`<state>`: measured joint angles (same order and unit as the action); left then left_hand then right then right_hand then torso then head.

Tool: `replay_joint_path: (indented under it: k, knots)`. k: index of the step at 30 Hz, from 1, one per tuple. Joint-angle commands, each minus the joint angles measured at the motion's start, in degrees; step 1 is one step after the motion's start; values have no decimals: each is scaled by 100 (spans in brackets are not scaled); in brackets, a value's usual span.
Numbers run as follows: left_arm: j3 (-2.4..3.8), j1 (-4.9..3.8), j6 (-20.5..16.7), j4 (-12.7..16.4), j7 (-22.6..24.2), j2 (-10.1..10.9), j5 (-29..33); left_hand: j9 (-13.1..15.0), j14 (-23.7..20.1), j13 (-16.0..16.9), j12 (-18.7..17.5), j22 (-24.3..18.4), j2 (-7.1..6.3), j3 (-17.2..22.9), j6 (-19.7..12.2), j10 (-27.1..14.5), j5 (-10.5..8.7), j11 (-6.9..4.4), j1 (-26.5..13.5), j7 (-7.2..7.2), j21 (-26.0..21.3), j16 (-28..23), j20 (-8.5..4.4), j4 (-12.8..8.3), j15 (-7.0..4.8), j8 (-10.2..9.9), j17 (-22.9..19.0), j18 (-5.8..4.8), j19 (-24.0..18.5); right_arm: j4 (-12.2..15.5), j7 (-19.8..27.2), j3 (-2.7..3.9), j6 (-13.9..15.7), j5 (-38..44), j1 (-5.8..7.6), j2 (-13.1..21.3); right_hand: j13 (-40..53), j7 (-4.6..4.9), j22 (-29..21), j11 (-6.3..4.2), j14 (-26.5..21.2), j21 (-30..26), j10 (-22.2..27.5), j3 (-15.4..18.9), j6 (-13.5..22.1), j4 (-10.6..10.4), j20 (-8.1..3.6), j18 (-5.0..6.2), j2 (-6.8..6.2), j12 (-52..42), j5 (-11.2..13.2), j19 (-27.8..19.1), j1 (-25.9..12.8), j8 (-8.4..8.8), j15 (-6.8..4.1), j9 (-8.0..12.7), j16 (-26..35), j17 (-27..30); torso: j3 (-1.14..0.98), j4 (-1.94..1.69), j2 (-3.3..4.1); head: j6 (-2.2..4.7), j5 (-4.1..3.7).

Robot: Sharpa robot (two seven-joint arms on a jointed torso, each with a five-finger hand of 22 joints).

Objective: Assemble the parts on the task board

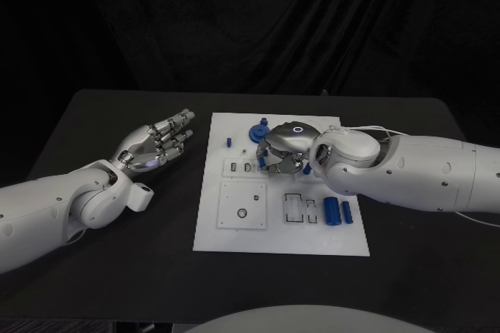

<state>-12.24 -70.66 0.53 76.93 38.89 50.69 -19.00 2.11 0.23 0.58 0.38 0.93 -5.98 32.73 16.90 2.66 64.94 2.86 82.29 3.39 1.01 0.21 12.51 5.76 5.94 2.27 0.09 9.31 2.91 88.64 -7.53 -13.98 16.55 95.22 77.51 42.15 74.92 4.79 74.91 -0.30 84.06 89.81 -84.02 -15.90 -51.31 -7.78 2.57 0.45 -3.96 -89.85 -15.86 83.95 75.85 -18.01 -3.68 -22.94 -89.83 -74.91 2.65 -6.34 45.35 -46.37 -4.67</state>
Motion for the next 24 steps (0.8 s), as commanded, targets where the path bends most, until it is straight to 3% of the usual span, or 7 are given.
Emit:
replay_joint_path:
  k: [1,10,24]
  knots:
    - [4,9,65,1,211,-10,-5,2,-16,4,22,7,35,-34,-7,-13,-20,-3,-44,33,14,-18,22,1,36,-13,-6,97,-3,-22,-175,-11,-130,158,-35,-4,1508,23,1509,37,594,19,-598,1,9,53,45,-45,6,-15,-34,605,-54,60,40,6,-17,-1509,6,-9,-4,-7,-4]
    - [4,9,78,-11,205,-22,-5,2,-17,4,22,6,45,-53,-6,-13,-13,-3,-46,33,14,-19,22,1,38,-12,-7,97,-3,-44,-164,-11,-195,181,-45,-24,1508,29,1509,46,594,19,-598,62,378,102,77,-45,-41,-15,-32,605,-190,397,52,62,-17,-1509,6,-10,-1,-16,-11]
    - [4,12,96,-35,175,-31,-4,1,-17,3,21,6,52,-64,-14,-17,-12,-2,-46,33,13,-19,22,-1,38,-14,-7,96,-5,-67,-159,-11,-285,184,-62,-29,1508,62,1509,68,594,19,-598,177,678,59,91,-45,-144,-15,-32,605,-357,621,71,57,-17,-1509,6,-4,-3,-36,2]
